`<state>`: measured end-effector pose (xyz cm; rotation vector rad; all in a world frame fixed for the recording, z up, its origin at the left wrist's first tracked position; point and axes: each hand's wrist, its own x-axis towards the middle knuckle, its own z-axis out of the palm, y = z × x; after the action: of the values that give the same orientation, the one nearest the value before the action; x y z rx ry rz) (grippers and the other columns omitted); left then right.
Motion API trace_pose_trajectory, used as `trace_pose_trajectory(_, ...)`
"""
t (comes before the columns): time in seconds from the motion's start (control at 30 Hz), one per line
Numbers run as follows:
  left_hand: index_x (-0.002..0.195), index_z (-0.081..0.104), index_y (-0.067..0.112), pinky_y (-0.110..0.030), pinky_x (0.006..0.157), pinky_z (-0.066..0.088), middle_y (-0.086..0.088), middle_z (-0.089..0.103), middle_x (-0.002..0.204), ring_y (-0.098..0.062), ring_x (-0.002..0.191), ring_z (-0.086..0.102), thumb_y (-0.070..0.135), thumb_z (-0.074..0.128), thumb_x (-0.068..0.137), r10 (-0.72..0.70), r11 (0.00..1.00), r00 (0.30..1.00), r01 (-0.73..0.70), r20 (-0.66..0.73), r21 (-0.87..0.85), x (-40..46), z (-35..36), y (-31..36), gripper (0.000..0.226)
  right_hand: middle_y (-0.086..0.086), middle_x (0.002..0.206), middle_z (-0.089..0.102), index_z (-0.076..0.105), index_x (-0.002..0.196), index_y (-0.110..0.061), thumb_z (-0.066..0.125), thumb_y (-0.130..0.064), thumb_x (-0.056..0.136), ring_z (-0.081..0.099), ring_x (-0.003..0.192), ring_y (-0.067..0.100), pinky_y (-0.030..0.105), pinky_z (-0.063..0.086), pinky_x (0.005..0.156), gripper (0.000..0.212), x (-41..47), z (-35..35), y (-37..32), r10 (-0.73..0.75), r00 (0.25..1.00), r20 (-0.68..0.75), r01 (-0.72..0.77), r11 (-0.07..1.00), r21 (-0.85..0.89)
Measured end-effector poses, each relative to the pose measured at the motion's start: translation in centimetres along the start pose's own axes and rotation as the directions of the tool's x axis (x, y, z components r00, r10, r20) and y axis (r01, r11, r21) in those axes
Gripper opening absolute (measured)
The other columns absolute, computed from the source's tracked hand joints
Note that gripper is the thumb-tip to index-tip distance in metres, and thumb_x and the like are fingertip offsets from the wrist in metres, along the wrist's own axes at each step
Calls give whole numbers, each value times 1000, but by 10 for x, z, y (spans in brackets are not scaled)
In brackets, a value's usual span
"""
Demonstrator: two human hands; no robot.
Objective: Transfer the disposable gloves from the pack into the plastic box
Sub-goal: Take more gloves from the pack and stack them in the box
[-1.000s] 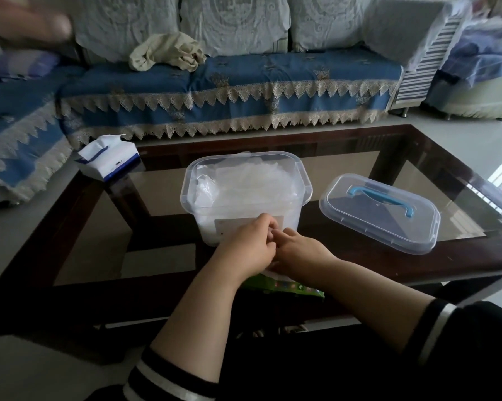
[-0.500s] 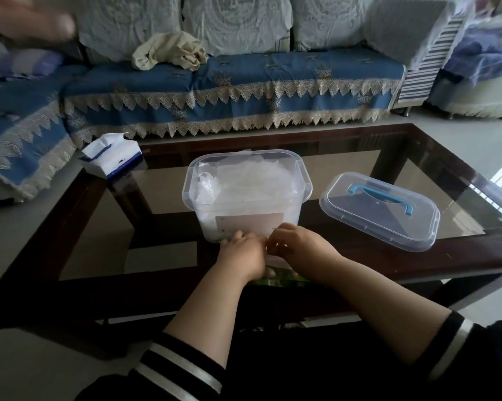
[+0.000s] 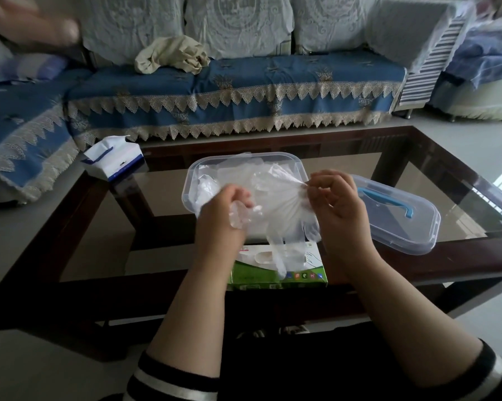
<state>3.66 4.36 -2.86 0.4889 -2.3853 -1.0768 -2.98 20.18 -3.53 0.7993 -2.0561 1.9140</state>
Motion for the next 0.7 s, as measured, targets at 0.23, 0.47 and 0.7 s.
trace_pose_trajectory(0.23, 111, 58, 19, -31, 83, 55, -5, 76, 93, -18, 90, 73, 73, 18, 72, 14, 832, 930, 193, 367, -521, 7, -29, 24, 77, -4, 107, 50, 64, 88, -25, 66, -8, 87, 57, 89, 0, 24, 54, 78, 17, 0, 1, 7, -92, 995, 37, 97, 974, -206)
trace_pose_trajectory(0.47, 110, 58, 29, -32, 74, 57, 9, 73, 89, -8, 74, 66, 12, 65, 92, 220, 952, 938, -148, 266, -267, 28, -18, 36, 26, -8, 112, 57, 64, 101, -28, 58, -47, 85, 63, 91, 3, 30, 57, 80, 26, -3, 0, -2, 31, 996, 83, -12, 977, -214)
trace_pose_trajectory(0.7, 101, 68, 24, -23, 56, 45, 16, 71, 87, -9, 61, 49, -6, 45, 97, 352, 909, 856, -216, 380, -356, 50, -26, 55, 38, 11, 112, 68, 22, 148, -23, 79, -35, 68, 68, 95, 23, 45, 55, 88, 99, 14, -11, 1, 351, 847, 400, -459, 862, 215)
